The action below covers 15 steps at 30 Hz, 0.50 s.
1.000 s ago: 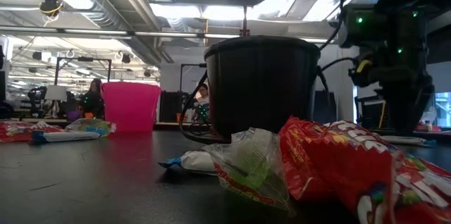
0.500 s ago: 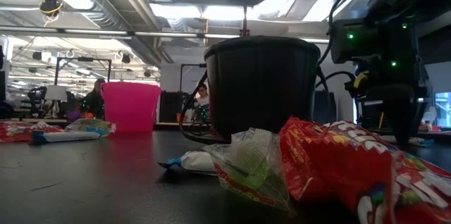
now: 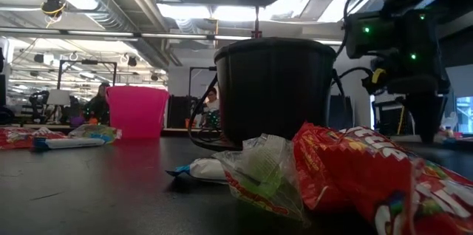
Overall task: Organize candy in baskets
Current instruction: Put the white chocolate into the orange bucket
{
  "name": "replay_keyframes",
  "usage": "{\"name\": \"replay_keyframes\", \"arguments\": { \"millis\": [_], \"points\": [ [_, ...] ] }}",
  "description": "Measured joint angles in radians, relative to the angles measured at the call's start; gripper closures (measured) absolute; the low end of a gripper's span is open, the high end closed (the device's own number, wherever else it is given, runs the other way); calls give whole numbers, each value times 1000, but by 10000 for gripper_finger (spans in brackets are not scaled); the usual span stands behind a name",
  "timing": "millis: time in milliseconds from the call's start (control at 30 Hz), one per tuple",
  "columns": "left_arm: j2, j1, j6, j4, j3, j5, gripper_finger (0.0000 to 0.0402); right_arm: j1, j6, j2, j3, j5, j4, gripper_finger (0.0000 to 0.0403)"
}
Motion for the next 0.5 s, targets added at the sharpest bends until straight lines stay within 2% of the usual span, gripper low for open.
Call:
{"name": "replay_keyframes", "arguments": {
  "millis": [100, 267, 500],
  "points": [
    [0, 0, 0, 0, 0, 0, 117, 1, -4, -17, 30, -14, -60, 314],
    [0, 0, -1, 0, 0, 0, 117, 1, -5, -78, 96, -56, -151, 338],
    [0, 0, -1, 0, 0, 0, 117, 1, 11, -229, 185, -142, -224, 369]
  ]
}}
